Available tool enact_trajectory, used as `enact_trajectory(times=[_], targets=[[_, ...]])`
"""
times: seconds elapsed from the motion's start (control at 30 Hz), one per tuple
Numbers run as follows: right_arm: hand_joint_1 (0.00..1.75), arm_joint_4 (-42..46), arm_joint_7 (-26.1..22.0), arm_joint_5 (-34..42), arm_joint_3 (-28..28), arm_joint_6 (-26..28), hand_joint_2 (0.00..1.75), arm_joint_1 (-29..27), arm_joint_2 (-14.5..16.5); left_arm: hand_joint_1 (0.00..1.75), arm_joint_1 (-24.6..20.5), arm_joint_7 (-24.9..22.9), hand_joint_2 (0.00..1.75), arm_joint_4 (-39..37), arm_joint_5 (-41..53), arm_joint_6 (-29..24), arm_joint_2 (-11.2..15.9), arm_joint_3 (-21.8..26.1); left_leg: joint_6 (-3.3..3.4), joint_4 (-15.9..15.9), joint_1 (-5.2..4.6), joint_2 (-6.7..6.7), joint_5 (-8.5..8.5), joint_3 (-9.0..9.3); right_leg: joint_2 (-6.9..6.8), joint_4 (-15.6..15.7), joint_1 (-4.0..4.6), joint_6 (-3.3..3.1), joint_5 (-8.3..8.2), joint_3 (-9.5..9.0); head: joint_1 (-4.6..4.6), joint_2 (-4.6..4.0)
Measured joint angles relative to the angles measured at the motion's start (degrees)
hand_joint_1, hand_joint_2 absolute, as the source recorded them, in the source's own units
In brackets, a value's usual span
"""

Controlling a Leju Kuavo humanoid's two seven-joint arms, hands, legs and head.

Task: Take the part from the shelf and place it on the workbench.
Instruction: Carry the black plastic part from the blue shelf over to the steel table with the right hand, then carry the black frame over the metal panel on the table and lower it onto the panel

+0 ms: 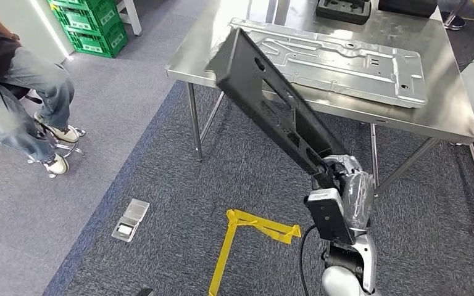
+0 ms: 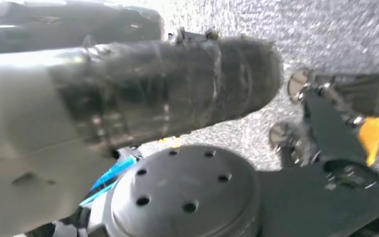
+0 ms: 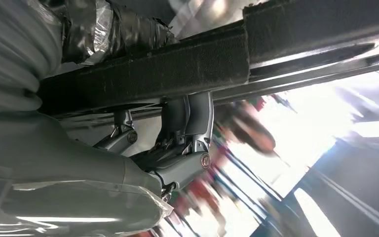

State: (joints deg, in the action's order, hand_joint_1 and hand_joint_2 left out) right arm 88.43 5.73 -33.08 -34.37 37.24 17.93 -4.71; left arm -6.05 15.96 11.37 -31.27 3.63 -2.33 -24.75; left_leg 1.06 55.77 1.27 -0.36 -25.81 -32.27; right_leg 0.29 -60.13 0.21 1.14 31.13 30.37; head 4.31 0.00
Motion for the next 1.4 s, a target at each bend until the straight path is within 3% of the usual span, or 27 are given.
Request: enact_trajectory(times=[0.07,0.1,0.13,0.17,0.23,0.27,0.33,0.37,0.43,0.5,0.57,0.63,0.67,0.7,0.77,0.83,0.9,0.97,1.07,1.13,1.17,1.2,1.27,1.3,1.37,1.4], targets=[[1.75,-0.5,-0.5,-10.4,0.1,0.9,1.75,0.2,0.6,0.00,0.0,0.0,0.00,0.0,0.5,0.0,-0.7,-0.4,0.21,0.0,0.02,-0.01,-0.76,0.66,-0.10,-8.2,-0.37,0.66,2.40,5.45,-0.04,0.00],[1.75,-0.8,-0.6,-15.4,0.1,0.9,1.75,0.0,1.0,0.00,0.0,0.0,0.00,0.0,0.7,0.0,-0.9,-0.6,0.19,0.0,0.02,-0.03,-1.23,1.17,-0.13,-10.8,-0.53,0.80,2.92,7.75,-0.04,0.00],[1.75,-1.1,-0.7,-20.1,0.2,1.0,1.75,-0.1,1.3,0.00,0.0,-0.1,0.00,0.0,1.0,0.0,-1.1,-0.8,0.15,0.0,0.02,-0.08,-1.78,1.84,-0.16,-11.5,-0.64,0.81,2.47,9.16,-0.04,0.00],[1.75,-1.5,-0.6,-24.3,0.2,1.0,1.75,-0.2,1.5,0.00,0.0,-0.2,0.00,0.0,1.2,0.0,-1.2,-1.0,0.06,0.0,0.02,-0.16,-2.36,2.64,-0.18,-9.9,-0.69,0.65,0.81,9.48,-0.05,0.00],[1.75,-2.4,0.0,-32.0,0.4,1.0,1.75,0.1,2.1,0.00,-0.2,-0.6,0.00,0.0,1.6,0.2,-1.3,-1.6,-0.22,-0.1,0.02,-0.31,-3.55,4.26,-0.28,-2.2,-0.53,-0.21,-5.09,7.90,-0.07,0.00],[1.75,-3.0,0.5,-35.7,0.5,1.0,1.75,0.4,2.5,0.00,-0.4,-0.9,0.00,0.0,1.8,0.3,-1.3,-1.9,-0.45,-0.3,0.04,-0.42,-4.02,4.90,-0.38,1.1,-0.28,-0.71,-6.94,6.99,-0.04,0.00],[1.75,-4.2,1.4,-41.8,0.6,1.0,1.75,0.8,3.0,0.00,-0.9,-1.5,0.00,0.0,2.1,0.5,-1.3,-2.5,-1.12,-0.7,0.12,-0.49,-4.52,5.67,-0.42,4.6,0.23,-1.66,-8.27,5.55,-0.04,0.00],[1.75,-4.8,1.8,-43.9,0.5,1.0,1.75,1.0,3.3,0.00,-1.1,-1.7,0.00,0.0,2.3,0.6,-1.3,-2.8,-1.54,-0.9,0.12,-0.49,-4.43,6.10,-0.41,4.9,0.37,-1.94,-7.74,5.06,-0.06,0.00],[1.75,-6.0,2.5,-46.4,0.5,1.0,1.75,1.8,3.8,0.00,-1.6,-2.0,0.00,0.0,2.6,0.6,-1.3,-3.4,-2.13,-0.6,0.11,-0.37,-4.49,6.73,-0.33,6.3,0.18,-2.40,-8.27,3.59,-0.05,0.00],[1.75,-7.7,3.4,-47.9,0.5,1.0,1.75,3.5,4.3,0.00,-2.1,-2.4,0.00,0.1,2.9,0.6,-1.2,-4.0,-2.32,3.9,0.09,-0.33,-5.33,4.47,-0.26,7.4,-0.08,-2.69,-8.22,2.02,0.09,0.00],[1.75,-9.8,4.1,-48.7,0.4,1.0,1.75,5.1,4.6,0.00,-2.5,-2.8,0.00,0.1,3.1,0.5,-0.9,-4.6,-2.35,11.8,0.05,-0.30,-7.76,-0.67,-0.23,7.6,-0.07,-2.90,-7.61,1.03,0.17,0.00],[1.75,-11.7,4.7,-48.2,0.3,0.8,1.75,6.2,4.7,0.00,-2.4,-3.2,0.00,0.1,3.4,0.6,-0.5,-5.1,-2.49,15.7,0.06,-0.29,-10.14,-4.81,-0.11,7.6,-0.05,-2.92,-6.59,-0.09,0.19,0.00],[1.75,-12.7,5.1,-47.5,0.3,0.6,1.75,6.8,4.7,0.00,-2.4,-3.4,0.00,0.1,3.5,0.7,-0.4,-5.4,-2.57,15.0,0.07,-0.27,-9.79,-5.74,-0.01,7.5,-0.07,-2.86,-5.99,-0.78,0.20,0.00],[1.75,-13.5,5.4,-46.7,0.3,0.3,1.75,7.4,4.7,0.00,-2.4,-3.6,0.00,0.1,3.5,0.8,-0.3,-5.6,-2.65,12.5,0.11,-0.25,-7.89,-5.85,0.09,7.4,-0.11,-2.73,-5.36,-1.50,0.19,0.00],[1.75,-15.3,6.1,-44.9,0.3,-0.6,1.75,8.9,4.6,0.00,-2.5,-3.9,0.00,0.1,3.6,1.0,-0.2,-6.1,-2.69,5.4,0.23,-0.19,-1.46,-5.12,0.27,6.7,-0.05,-2.27,-3.92,-2.39,0.20,0.00],[1.75,-17.0,6.6,-43.3,0.3,-1.7,1.75,10.3,4.5,0.00,-2.5,-4.0,0.00,0.1,3.6,1.1,-0.2,-6.5,-2.25,1.5,0.28,-0.01,2.36,-4.74,0.55,6.0,0.18,-1.54,-2.52,-2.84,0.19,0.00],[1.75,-18.4,7.2,-42.1,0.5,-2.6,1.75,11.2,4.2,0.00,-2.6,-4.0,0.00,0.1,3.6,1.1,-0.2,-6.8,-1.42,1.4,0.31,0.12,2.62,-4.54,0.73,5.4,0.26,-0.88,-1.80,-3.14,0.17,0.00],[1.75,-19.4,7.7,-41.3,0.6,-3.3,1.75,12.0,3.8,0.00,-2.8,-3.8,0.00,0.1,3.6,1.1,-0.3,-7.2,-0.72,1.4,0.41,0.08,2.62,-4.16,0.54,2.7,0.15,-0.32,-1.60,-1.58,0.12,0.00],[1.75,-20.6,8.2,-40.7,0.8,-3.8,1.75,12.8,3.1,0.00,-3.2,-3.8,0.00,0.1,3.6,1.0,-1.2,-7.6,-0.03,1.3,0.39,-0.01,1.86,-3.53,0.19,-8.4,-0.12,0.58,1.41,5.76,-0.01,0.00],[1.75,-21.5,8.3,-40.4,0.8,-4.0,1.75,12.8,2.8,0.00,-3.2,-3.8,0.00,0.1,3.6,0.9,-1.7,-7.7,0.12,1.3,0.22,-0.10,1.09,-2.80,0.07,-12.7,-0.19,0.65,3.39,9.78,-0.05,0.00],[1.75,-21.9,8.4,-40.3,0.8,-4.0,1.75,12.7,2.6,0.00,-3.1,-3.8,0.00,0.1,3.6,0.8,-1.9,-7.7,0.16,1.3,0.05,-0.18,0.68,-2.27,0.04,-12.1,-0.15,0.38,2.85,10.43,-0.05,0.00],[1.75,-22.3,8.5,-40.1,0.8,-4.0,1.75,12.7,2.4,0.00,-3.1,-3.8,0.00,0.1,3.6,0.8,-2.0,-7.7,0.22,1.2,-0.20,-0.26,0.25,-1.66,0.02,-9.4,-0.01,-0.18,0.93,10.06,-0.06,0.00],[1.75,-22.8,8.6,-39.7,1.0,-3.9,1.75,12.8,2.2,0.00,-3.2,-3.8,0.00,0.1,3.6,0.8,-2.0,-7.8,0.29,1.0,-0.62,-0.36,-0.48,-0.41,-0.09,-1.1,0.93,-2.34,-4.80,7.61,0.01,0.00],[1.75,-23.1,8.6,-39.5,1.0,-3.8,1.75,12.8,2.1,0.00,-3.2,-3.9,0.00,0.1,3.6,0.9,-2.1,-7.8,0.19,0.7,-0.68,-0.40,-0.76,0.10,-0.12,2.3,1.52,-3.41,-6.76,6.41,0.08,0.00],[1.75,-23.4,8.6,-39.1,1.2,-3.7,1.75,12.9,2.0,0.00,-3.2,-3.9,0.00,0.1,3.6,1.0,-2.3,-7.9,-0.29,0.1,-0.55,-0.43,-0.92,0.95,-0.13,6.0,2.42,-4.80,-8.07,4.89,0.15,0.00],[1.75,-23.6,8.5,-39.0,1.3,-3.7,1.75,12.9,1.9,0.00,-3.2,-4.0,0.00,0.1,3.6,1.0,-2.4,-7.9,-0.60,-0.2,-0.51,-0.42,-0.75,1.41,-0.15,6.9,2.43,-4.99,-7.95,4.10,0.10,0.00]])
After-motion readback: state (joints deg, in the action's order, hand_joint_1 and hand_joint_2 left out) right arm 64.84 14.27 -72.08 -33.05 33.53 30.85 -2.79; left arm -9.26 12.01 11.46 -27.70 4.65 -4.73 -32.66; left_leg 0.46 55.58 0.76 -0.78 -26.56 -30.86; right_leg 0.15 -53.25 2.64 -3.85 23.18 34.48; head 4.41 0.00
